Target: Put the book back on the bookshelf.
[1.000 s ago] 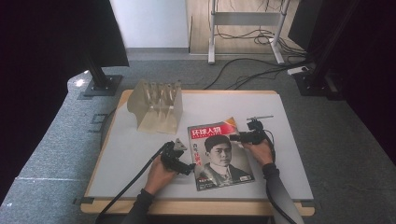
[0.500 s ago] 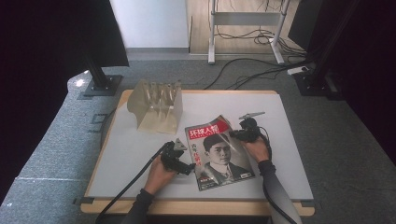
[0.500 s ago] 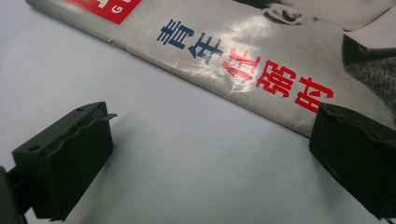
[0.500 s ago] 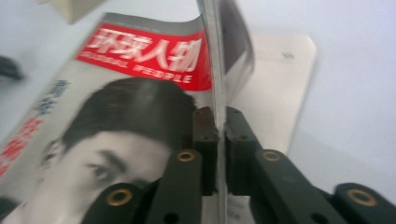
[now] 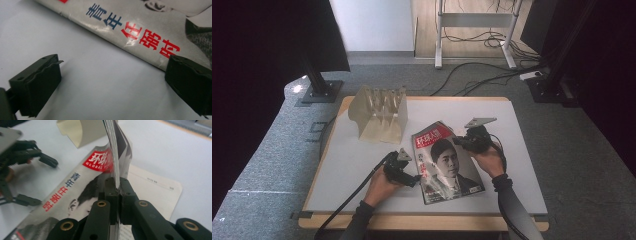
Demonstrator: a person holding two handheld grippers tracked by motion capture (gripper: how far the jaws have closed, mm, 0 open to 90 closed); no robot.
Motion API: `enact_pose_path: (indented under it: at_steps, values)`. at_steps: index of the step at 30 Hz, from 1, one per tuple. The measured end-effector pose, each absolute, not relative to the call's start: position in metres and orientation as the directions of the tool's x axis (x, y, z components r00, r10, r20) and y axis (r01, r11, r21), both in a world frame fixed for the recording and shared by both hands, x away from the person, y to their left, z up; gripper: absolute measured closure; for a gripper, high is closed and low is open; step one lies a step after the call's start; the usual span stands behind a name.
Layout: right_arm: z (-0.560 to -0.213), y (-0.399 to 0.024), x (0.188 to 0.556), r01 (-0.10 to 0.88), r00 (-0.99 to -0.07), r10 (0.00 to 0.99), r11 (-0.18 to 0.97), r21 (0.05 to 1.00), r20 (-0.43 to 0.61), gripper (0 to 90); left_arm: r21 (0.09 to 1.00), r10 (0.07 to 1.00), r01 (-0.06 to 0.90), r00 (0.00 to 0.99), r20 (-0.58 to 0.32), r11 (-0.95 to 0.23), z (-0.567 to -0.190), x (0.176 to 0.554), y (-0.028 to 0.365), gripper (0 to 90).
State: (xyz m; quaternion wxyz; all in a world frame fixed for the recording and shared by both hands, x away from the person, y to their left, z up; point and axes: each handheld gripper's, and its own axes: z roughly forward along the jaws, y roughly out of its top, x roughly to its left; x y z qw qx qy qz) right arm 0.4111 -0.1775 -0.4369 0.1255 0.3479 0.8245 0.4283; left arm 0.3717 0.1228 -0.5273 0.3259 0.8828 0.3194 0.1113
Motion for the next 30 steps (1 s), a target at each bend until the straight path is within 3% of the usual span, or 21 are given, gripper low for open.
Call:
enact_pose_path:
  at_steps: [3, 13, 14, 19, 27, 30]
  values:
    - [-0.425, -0.179, 0.405, 0.44, -0.736, 0.672, 0.384, 0.812, 0.081, 86.2, 0.637, 0.635, 0.52, 0.77, -0.061, -0.569, -0.52, 0.378, 0.128, 6.9]
    - [-0.398, -0.183, 0.39, 0.378, -0.761, 0.646, 0.366, 0.85, 0.061, 86.2, 0.679, 0.559, 0.488, 0.818, -0.136, -0.549, -0.5, 0.396, 0.117, 8.4]
    - [-0.395, -0.184, 0.388, 0.37, -0.766, 0.641, 0.367, 0.854, 0.056, 86.2, 0.683, 0.543, 0.481, 0.827, -0.146, -0.55, -0.498, 0.398, 0.116, 13.4]
    - [-0.389, -0.186, 0.385, 0.354, -0.778, 0.626, 0.363, 0.862, 0.056, 86.2, 0.7, 0.489, 0.508, 0.834, -0.254, -0.502, -0.495, 0.414, 0.112, 15.8]
    - [-0.383, -0.193, 0.383, 0.335, -0.783, 0.62, 0.341, 0.878, 0.058, 86.1, 0.718, 0.521, 0.491, 0.828, -0.208, -0.494, -0.477, 0.415, 0.11, 30.2]
    - [-0.378, -0.197, 0.382, 0.323, -0.783, 0.62, 0.332, 0.886, 0.053, 86.1, 0.72, 0.534, 0.474, 0.828, -0.17, -0.507, -0.466, 0.415, 0.11, 44.8]
